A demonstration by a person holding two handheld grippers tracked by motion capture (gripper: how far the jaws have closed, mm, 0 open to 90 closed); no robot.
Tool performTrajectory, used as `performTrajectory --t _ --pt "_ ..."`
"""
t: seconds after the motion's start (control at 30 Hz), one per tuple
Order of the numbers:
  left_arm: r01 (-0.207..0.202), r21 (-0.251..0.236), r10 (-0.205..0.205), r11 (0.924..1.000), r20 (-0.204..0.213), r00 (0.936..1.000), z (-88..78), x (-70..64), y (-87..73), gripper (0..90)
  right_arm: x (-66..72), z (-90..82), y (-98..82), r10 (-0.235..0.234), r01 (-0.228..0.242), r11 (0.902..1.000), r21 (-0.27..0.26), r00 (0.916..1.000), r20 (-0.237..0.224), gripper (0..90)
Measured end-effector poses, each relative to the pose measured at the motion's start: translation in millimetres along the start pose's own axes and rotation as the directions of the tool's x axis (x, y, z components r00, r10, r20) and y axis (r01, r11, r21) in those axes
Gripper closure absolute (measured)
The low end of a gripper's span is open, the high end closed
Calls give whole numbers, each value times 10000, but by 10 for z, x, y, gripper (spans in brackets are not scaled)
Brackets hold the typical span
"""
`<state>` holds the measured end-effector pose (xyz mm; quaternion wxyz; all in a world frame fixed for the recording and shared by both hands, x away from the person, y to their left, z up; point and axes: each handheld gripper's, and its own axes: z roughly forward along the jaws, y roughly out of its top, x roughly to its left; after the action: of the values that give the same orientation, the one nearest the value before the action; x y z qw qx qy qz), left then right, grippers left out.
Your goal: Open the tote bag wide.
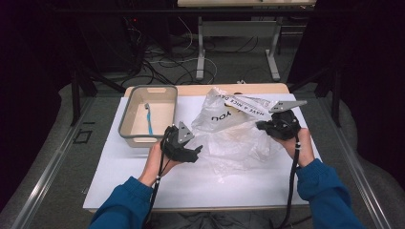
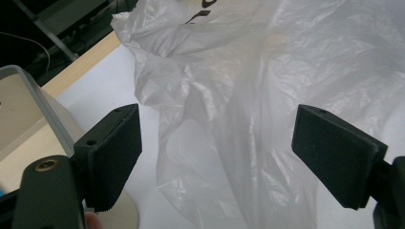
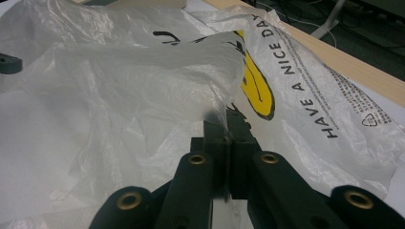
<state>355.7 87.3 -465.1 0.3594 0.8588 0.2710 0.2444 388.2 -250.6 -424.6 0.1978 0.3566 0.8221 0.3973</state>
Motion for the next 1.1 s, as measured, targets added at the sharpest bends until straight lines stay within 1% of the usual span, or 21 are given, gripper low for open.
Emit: performTrajectory --t 0.03,0.07,0.1,0.17,0.2,0.27,0.37,0.47,0.5,0.53,0.63,0.67,0.7,0.73,0.8,0.83,0.87,0.9,0.93,1.0,1.1 --pt "-104 35 104 9999 50 9999 -22 -1 1 173 -3 6 -3 -11 11 10000 39 10000 12 900" --pt "65 -22 -65 10000 93 9999 -40 -19 -5 169 -6 11 -7 -38 38 10000 51 10000 20 900" --pt "-48 -32 48 10000 78 10000 -64 -21 -8 167 -7 20 -12 -13 13 10000 42 10000 28 900" --pt "65 -117 -63 9999 114 9999 -105 -41 -28 160 -10 25 -16 1 -2 10000 97 10000 28 900" --pt "39 -98 -38 9999 115 9999 -124 -45 -47 156 -13 27 -18 13 -13 10000 96 10000 29 900" --pt "280 -31 -279 9996 277 9992 -126 -65 -92 148 -17 28 -19 8 -8 10000 96 10000 59 900" --pt "277 456 -294 9986 383 9988 -87 -78 -182 146 -21 31 -19 -9 9 10000 74 10000 82 900" --pt "354 518 -403 9980 973 9944 -15 -75 -267 182 -19 33 -20 -34 33 10000 90 9999 104 900" --pt "419 583 -471 9974 915 9947 16 -81 -285 234 -20 35 -20 -38 36 9999 150 9999 120 900" --pt "341 712 -404 9969 888 9952 46 -78 -300 288 -20 41 -24 -23 21 9999 124 9999 155 900" --pt "472 950 -551 9944 824 9951 89 -70 -336 399 -25 45 -30 -35 32 9999 146 9998 177 900" --pt "506 923 -579 9944 783 9952 94 -63 -344 440 -28 40 -30 -42 41 9999 107 9999 152 900" --pt "662 858 -720 9941 667 9952 101 -58 -354 480 -28 34 -30 5 -7 9999 115 9999 154 900" --pt "586 829 -636 9948 587 9963 102 -41 -358 522 -29 31 -31 34 -36 9999 129 9999 140 900" --pt "795 747 -836 9940 530 9951 114 -15 -382 589 -35 24 -33 -32 30 9999 110 9999 159 900" --pt "741 700 -777 9948 504 9957 121 6 -393 624 -31 23 -35 17 -18 10000 96 9999 154 900" --pt "999 629 -1034 9930 558 9931 140 0 -412 662 -29 24 -35 14 -16 9999 110 9999 171 900" --pt "906 594 -937 9941 506 9943 153 20 -424 681 -28 27 -36 19 -21 9999 108 9999 147 900" --pt "1066 566 -1096 9927 517 9926 164 23 -438 712 -26 33 -35 7 -8 10000 87 9999 113 900" --pt "1075 400 -1091 9934 408 9932 177 44 -447 772 -17 35 -31 -26 25 9999 97 10000 89 900" --pt "1134 184 -1138 9934 238 9932 180 76 -438 821 8 27 -23 -37 37 9998 174 10000 17 900"
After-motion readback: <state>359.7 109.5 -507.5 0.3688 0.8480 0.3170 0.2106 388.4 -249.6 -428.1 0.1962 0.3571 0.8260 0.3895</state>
